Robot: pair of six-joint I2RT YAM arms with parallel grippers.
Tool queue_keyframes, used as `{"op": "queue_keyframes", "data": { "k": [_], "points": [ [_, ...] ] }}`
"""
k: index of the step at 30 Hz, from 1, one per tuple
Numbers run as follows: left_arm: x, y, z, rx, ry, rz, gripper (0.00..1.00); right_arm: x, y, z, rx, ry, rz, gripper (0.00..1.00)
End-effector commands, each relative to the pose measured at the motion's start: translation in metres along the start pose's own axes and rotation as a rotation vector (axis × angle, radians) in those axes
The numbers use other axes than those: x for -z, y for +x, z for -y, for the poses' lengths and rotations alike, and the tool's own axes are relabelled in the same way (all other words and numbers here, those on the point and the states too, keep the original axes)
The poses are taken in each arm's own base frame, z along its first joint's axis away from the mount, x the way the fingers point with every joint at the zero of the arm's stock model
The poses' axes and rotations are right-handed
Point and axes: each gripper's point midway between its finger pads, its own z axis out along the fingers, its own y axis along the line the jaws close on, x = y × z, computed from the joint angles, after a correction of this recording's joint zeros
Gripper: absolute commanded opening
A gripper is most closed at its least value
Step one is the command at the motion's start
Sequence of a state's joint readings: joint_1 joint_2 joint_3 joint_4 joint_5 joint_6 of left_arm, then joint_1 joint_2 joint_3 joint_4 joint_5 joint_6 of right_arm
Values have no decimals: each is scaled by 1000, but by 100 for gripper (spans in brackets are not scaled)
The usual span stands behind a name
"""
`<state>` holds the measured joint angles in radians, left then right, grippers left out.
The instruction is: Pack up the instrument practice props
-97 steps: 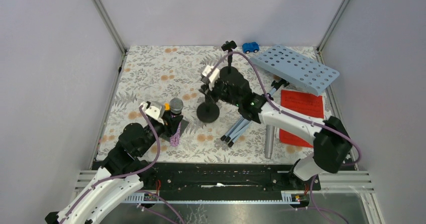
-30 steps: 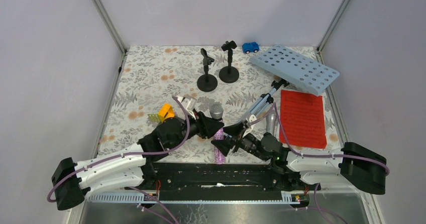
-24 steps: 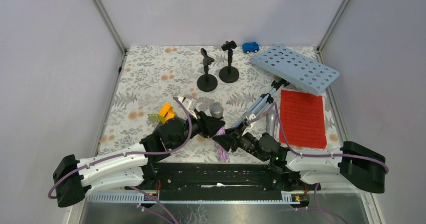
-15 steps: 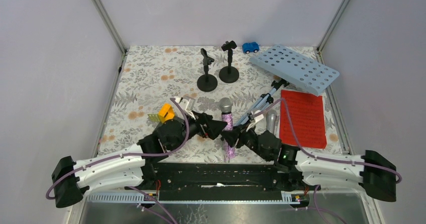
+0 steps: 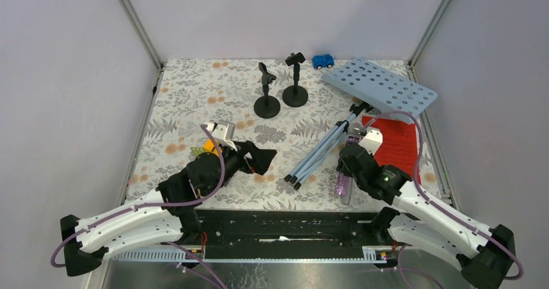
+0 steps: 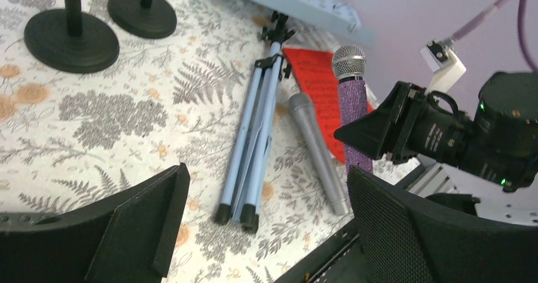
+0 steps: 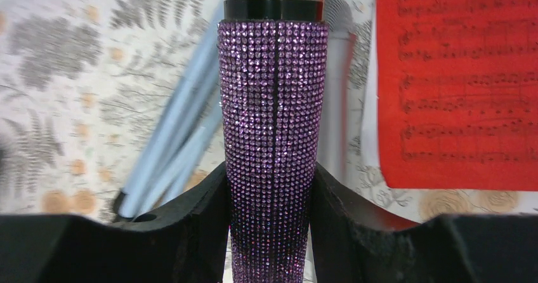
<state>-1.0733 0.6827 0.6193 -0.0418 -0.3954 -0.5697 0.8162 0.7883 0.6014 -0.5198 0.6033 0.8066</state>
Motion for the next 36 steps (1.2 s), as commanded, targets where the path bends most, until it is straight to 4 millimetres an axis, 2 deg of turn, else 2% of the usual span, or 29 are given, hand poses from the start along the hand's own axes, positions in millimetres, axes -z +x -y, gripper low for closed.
{"op": "queue_keyframes", "data": {
  "k": [1, 7, 12, 17, 21, 24, 30, 34, 36],
  "points": [
    [5, -1, -1, 7, -10, -19, 99, -11, 13, 5, 59, 7, -121, 0],
    [5, 4, 0, 26, 2, -27, 99, -40, -2, 21, 170, 109, -227, 0],
    [8, 7, -1, 32, -6, -45, 99, -50, -16, 46, 231, 253, -206, 0],
    [11, 10, -5, 40, -13, -50, 99, -57, -12, 59, 223, 324, -227, 0],
    [12, 13, -7, 30, -20, -70, 99, -61, -1, 88, 166, 445, -260, 0],
    [12, 17, -7, 9, -21, -92, 99, -62, 7, 101, 130, 499, -282, 1],
    [6, 25, -9, -27, -31, -117, 99, -67, 23, 98, 129, 466, -329, 1],
    [0, 32, -10, -25, -28, -114, 99, -71, 37, 77, 146, 319, -408, 1],
    [-3, 36, -11, -15, -27, -115, 99, -70, 42, 71, 150, 276, -438, 6]
  ]
}}
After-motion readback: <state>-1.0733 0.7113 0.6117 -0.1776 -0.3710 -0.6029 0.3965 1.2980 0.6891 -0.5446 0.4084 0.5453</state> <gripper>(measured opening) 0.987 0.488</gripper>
